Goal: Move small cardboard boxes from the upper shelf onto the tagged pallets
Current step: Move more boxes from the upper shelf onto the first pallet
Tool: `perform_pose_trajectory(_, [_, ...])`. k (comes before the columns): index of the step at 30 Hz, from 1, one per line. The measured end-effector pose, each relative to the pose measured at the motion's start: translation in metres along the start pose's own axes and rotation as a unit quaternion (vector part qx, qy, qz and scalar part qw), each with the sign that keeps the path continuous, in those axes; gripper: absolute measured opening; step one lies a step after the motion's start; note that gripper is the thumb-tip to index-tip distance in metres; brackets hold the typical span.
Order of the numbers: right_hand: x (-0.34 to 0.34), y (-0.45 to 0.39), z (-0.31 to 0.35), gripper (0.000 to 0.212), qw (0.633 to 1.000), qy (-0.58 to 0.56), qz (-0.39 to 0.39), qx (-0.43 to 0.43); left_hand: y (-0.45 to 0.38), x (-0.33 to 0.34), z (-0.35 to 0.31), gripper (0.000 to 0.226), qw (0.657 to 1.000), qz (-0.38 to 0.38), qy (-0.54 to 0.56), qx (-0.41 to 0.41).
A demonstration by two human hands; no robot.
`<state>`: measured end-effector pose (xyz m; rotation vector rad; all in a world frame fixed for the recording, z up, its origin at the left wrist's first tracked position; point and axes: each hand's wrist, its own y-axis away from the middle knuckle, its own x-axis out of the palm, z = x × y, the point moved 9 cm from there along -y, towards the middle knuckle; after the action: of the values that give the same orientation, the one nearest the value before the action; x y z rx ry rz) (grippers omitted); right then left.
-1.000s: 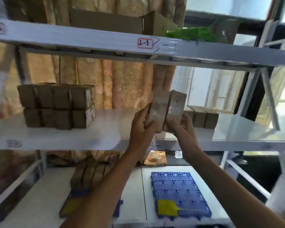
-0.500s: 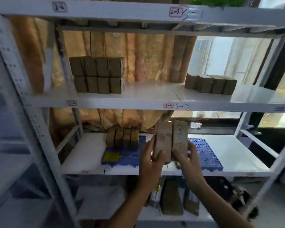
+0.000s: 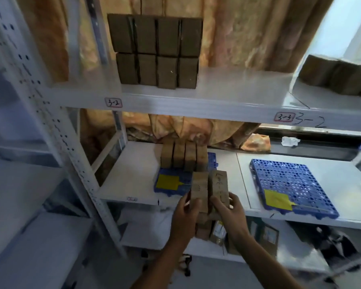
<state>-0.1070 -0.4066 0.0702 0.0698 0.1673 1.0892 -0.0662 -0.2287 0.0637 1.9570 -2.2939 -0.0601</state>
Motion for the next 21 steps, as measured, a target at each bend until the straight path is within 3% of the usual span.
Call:
perform_pose_trajectory(3, [0.022,-0.03,-0.011,0.06,1.0,0.021,-0.006,0.022,-0.041,-0.015,0.017,0.025,0.999,-0.018,0.02,-0.033])
perform_pose_trajectory(6, [0.03,-0.057,-0.014,0.049,0.998,0.021,-0.036,0.047,-0.077,-0.024,0.026,0.012,0.998,-0.036,0.03,-0.042])
perform_pose_trajectory(10, [0.017,-0.092,-0.012,0.049,0.993,0.01,-0.105,0.058,-0.113,-0.033,0.028,0.02,0.995,-0.055,0.059,-0.053])
perform_pose_trajectory(15, [-0.005,-0.158,0.001,0.053,0.984,0.06,-0.161,0.057,-0.143,-0.055,0.003,0.021,0.997,-0.07,0.039,0.021])
perform_pose_trajectory(19, [0.004,-0.215,-0.003,0.071,0.984,0.089,-0.138,0.075,-0.158,-0.077,0.002,0.019,0.994,-0.087,0.019,0.057])
perform_pose_trajectory(21, [0.012,-0.237,-0.008,0.07,0.983,0.102,-0.124,0.09,-0.159,-0.086,0.002,0.022,0.993,-0.101,0.012,0.061])
